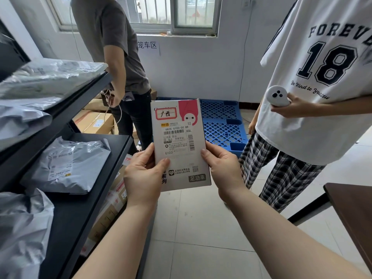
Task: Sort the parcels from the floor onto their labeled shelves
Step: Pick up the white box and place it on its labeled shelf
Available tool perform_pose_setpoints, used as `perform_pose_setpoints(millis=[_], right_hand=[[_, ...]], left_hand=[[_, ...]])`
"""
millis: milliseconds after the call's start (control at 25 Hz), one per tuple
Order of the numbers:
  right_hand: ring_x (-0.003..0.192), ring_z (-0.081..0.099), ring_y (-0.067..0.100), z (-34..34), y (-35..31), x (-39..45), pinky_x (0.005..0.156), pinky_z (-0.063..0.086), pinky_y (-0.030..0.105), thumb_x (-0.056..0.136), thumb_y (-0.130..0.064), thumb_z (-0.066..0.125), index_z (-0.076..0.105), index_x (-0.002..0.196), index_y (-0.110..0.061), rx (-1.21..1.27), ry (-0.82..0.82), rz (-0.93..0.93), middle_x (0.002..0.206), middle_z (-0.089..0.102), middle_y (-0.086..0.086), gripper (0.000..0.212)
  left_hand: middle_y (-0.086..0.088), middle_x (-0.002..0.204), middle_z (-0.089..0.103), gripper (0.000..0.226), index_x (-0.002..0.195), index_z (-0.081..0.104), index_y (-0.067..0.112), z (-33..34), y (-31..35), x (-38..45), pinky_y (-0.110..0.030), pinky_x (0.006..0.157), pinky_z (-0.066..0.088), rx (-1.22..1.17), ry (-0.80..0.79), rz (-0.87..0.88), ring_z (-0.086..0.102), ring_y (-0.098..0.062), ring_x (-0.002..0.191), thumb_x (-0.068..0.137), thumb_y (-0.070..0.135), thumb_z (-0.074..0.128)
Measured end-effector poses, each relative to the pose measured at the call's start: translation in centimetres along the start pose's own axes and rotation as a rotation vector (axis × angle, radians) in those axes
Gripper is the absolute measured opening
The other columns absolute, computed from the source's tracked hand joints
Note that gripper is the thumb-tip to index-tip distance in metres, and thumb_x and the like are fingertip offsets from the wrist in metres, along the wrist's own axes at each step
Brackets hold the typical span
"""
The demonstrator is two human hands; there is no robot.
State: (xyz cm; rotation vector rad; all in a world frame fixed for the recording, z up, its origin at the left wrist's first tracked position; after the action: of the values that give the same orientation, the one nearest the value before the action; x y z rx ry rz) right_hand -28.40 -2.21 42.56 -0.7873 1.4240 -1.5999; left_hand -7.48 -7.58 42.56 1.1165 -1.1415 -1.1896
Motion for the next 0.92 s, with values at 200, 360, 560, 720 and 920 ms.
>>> perform_pose_setpoints(millis=[200,360,560,720,920], right_hand=[[0.077,0.073,-0.001,2.3,-0.3,-1.5,0.070,0.060,0.018,0.097,-0.004,0.057,0.071,0.106,-0.026,-0.052,-0.053,-0.045,0.091,0.076,-0.013,0.028],[0.094,0.074,0.016,3.8,0.2,-3.3,0.084,0.062,0.036,0.096,-0.009,0.060,0.075,0.108,-0.022,-0.108,-0.123,-0.040,0.103,0.079,-0.002,0.024],[0.099,0.074,0.021,5.5,0.7,-6.9,0.086,0.062,0.043,0.096,-0.012,0.060,0.075,0.114,-0.021,-0.146,-0.326,-0.016,0.108,0.078,0.000,0.025],[0.096,0.075,0.019,6.6,1.2,-11.5,0.086,0.061,0.048,0.095,-0.012,0.060,0.076,0.107,-0.028,-0.169,-0.495,-0.009,0.101,0.080,-0.004,0.026],[0.095,0.076,0.019,9.3,1.8,-19.4,0.086,0.061,0.049,0.094,-0.012,0.061,0.076,0.091,-0.037,-0.147,-0.749,0.027,0.098,0.081,-0.006,0.030]], left_hand=[[-0.006,0.119,0.071,0.054,0.127,0.067,0.021,-3.0,0.2,-1.2,-0.044,0.087,0.060,-0.026,0.070,-0.014,0.073,-0.020,0.102,0.080,-0.005,0.076],[-0.007,0.118,0.071,0.053,0.127,0.068,0.017,-5.8,1.2,-4.7,-0.043,0.084,0.061,-0.011,0.199,0.000,0.073,-0.019,0.102,0.080,-0.004,0.077],[-0.005,0.118,0.070,0.054,0.129,0.066,0.015,-9.0,2.5,-11.4,-0.039,0.086,0.060,0.056,0.419,0.038,0.072,-0.015,0.100,0.079,-0.004,0.078],[0.000,0.115,0.070,0.055,0.131,0.065,0.010,-11.7,3.1,-18.5,-0.035,0.089,0.059,0.103,0.603,0.057,0.071,-0.013,0.100,0.079,-0.001,0.079],[0.001,0.116,0.068,0.054,0.130,0.066,0.012,-15.9,4.4,-28.9,-0.037,0.090,0.058,0.077,0.845,0.082,0.070,-0.013,0.104,0.079,0.002,0.080]])
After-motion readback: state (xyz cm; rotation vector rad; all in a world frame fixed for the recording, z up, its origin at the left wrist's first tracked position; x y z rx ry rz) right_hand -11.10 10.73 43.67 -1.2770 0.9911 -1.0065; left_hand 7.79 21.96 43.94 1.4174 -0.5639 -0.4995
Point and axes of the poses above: each hand's wrist, its own x-axis towards the middle knuckle, its own z-axis out of the palm, y = z × x, the point moved 9 cm from there along x, towards the middle knuckle
